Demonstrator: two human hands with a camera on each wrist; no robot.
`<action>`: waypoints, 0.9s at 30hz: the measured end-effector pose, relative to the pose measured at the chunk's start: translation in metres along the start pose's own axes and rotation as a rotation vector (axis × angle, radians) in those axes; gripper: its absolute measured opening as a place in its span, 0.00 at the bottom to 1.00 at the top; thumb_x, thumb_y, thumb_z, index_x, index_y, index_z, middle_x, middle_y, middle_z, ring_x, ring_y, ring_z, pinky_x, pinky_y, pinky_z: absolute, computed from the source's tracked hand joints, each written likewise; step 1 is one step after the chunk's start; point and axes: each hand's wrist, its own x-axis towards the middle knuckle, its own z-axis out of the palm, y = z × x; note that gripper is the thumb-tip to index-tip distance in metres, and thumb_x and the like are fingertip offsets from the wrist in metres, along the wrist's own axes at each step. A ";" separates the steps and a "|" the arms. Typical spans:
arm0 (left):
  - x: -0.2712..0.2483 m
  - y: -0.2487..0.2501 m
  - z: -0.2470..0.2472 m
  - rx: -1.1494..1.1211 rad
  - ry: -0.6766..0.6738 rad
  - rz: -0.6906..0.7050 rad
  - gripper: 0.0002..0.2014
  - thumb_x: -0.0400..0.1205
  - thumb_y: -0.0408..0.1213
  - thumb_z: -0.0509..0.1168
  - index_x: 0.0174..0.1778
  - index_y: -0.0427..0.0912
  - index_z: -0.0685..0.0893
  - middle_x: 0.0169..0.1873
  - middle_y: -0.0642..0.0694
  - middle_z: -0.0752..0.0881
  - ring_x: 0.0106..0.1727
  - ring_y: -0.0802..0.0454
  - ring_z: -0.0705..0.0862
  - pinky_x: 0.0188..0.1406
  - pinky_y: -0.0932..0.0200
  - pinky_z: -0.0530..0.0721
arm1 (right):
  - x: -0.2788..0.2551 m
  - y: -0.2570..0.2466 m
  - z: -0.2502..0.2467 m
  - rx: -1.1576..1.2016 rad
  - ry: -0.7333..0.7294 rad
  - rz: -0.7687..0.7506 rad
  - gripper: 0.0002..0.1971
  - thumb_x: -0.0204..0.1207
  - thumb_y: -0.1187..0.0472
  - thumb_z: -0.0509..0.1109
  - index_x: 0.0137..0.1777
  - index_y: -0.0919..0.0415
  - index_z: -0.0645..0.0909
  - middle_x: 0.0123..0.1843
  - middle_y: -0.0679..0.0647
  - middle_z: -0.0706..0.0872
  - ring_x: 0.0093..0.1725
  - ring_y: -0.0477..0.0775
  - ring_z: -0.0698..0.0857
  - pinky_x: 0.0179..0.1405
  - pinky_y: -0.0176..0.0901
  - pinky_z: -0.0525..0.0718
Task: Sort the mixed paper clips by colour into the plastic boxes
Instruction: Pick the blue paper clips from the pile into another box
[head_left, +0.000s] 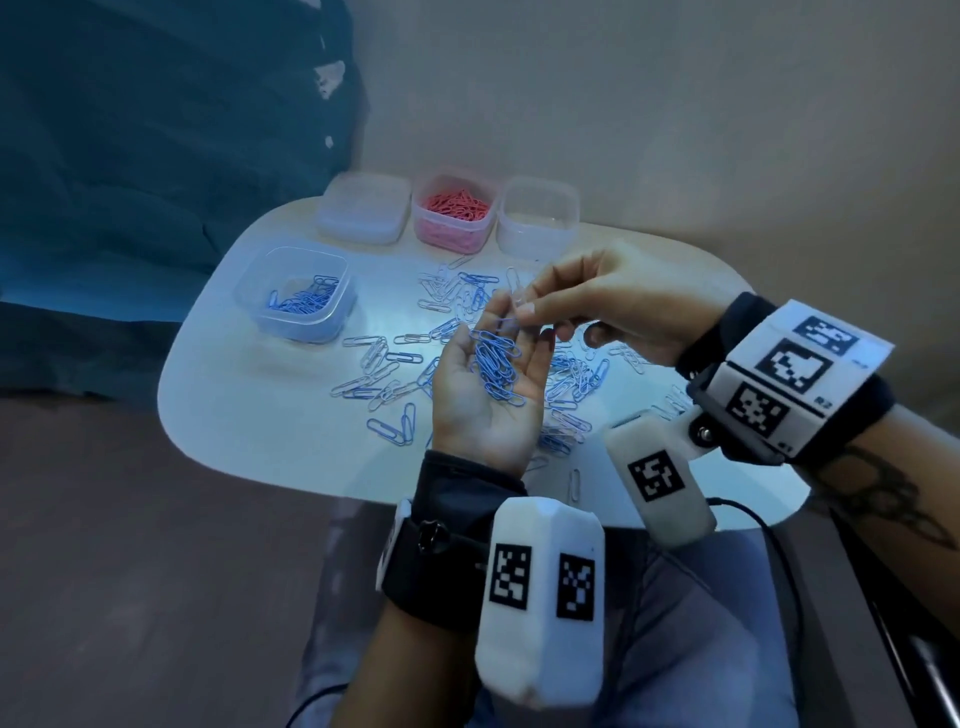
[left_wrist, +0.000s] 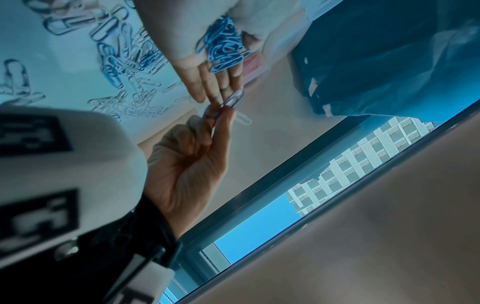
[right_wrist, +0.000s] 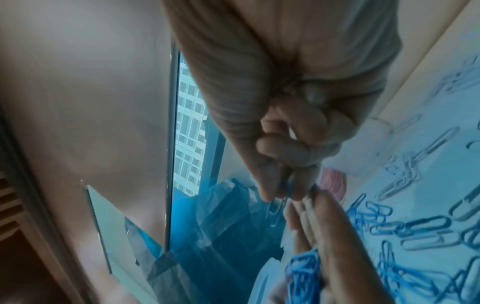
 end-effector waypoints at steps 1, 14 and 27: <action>0.000 -0.001 0.000 -0.011 -0.003 0.001 0.20 0.88 0.41 0.45 0.47 0.35 0.81 0.33 0.41 0.89 0.32 0.48 0.89 0.34 0.54 0.88 | -0.001 0.000 0.002 -0.048 0.000 -0.008 0.02 0.72 0.65 0.72 0.42 0.63 0.84 0.31 0.50 0.83 0.23 0.37 0.74 0.21 0.29 0.62; -0.008 0.037 -0.013 -0.125 0.160 0.058 0.21 0.87 0.43 0.50 0.30 0.38 0.76 0.21 0.47 0.82 0.23 0.50 0.86 0.22 0.68 0.83 | 0.029 0.030 -0.041 -0.899 0.217 0.088 0.07 0.73 0.59 0.71 0.47 0.61 0.87 0.42 0.54 0.88 0.41 0.54 0.80 0.31 0.36 0.71; -0.014 0.035 -0.008 -0.131 0.127 0.100 0.20 0.87 0.41 0.50 0.32 0.38 0.74 0.20 0.47 0.81 0.24 0.50 0.86 0.22 0.66 0.84 | 0.027 0.039 -0.002 -0.987 0.048 -0.118 0.04 0.71 0.57 0.73 0.42 0.56 0.83 0.45 0.52 0.87 0.47 0.55 0.81 0.40 0.41 0.73</action>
